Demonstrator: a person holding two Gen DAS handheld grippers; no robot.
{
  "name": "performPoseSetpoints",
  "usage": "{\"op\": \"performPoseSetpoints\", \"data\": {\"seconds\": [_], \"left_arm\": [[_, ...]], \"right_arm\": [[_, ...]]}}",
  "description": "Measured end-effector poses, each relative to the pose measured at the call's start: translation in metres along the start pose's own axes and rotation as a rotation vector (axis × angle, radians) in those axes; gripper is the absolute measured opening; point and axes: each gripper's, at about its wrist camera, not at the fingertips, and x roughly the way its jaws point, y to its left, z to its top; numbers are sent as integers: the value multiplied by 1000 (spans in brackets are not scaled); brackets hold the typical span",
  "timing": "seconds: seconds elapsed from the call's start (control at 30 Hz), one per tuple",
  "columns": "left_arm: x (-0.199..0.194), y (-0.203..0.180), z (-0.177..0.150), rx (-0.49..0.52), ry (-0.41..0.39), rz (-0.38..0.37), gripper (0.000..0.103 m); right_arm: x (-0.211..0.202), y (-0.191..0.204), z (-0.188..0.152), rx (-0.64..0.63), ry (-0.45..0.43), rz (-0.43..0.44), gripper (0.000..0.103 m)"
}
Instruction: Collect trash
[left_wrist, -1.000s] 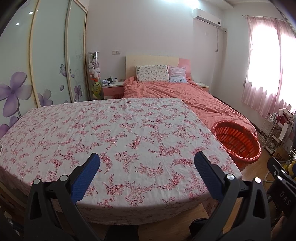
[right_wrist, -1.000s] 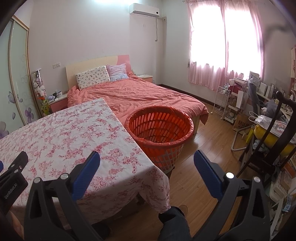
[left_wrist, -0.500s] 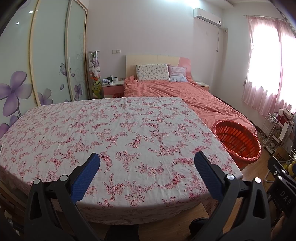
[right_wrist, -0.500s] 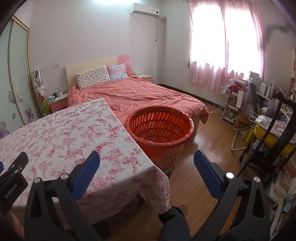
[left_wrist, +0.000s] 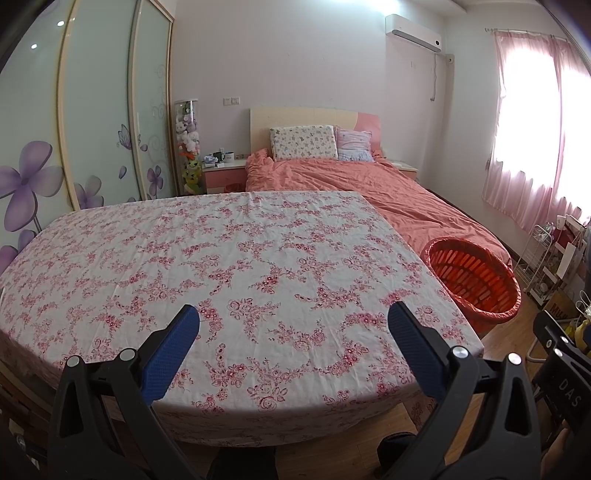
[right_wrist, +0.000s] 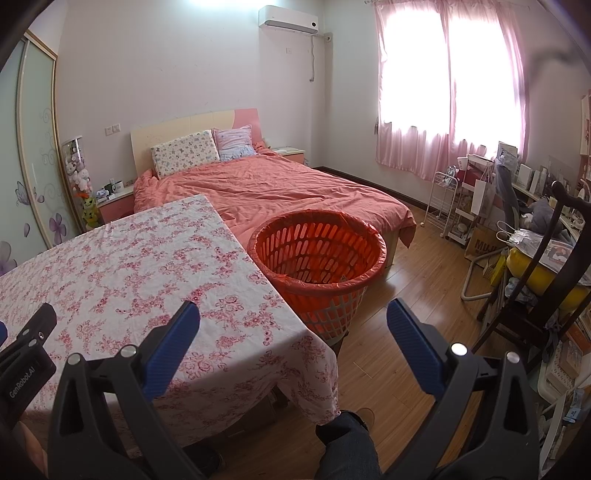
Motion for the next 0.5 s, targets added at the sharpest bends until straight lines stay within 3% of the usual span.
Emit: {"op": "performPoseSetpoints", "data": {"seconds": [0.5], "left_arm": [[0,-1,-1,-1,3,-1,101]], "right_arm": [[0,0,0,0,0,-1,99]]}}
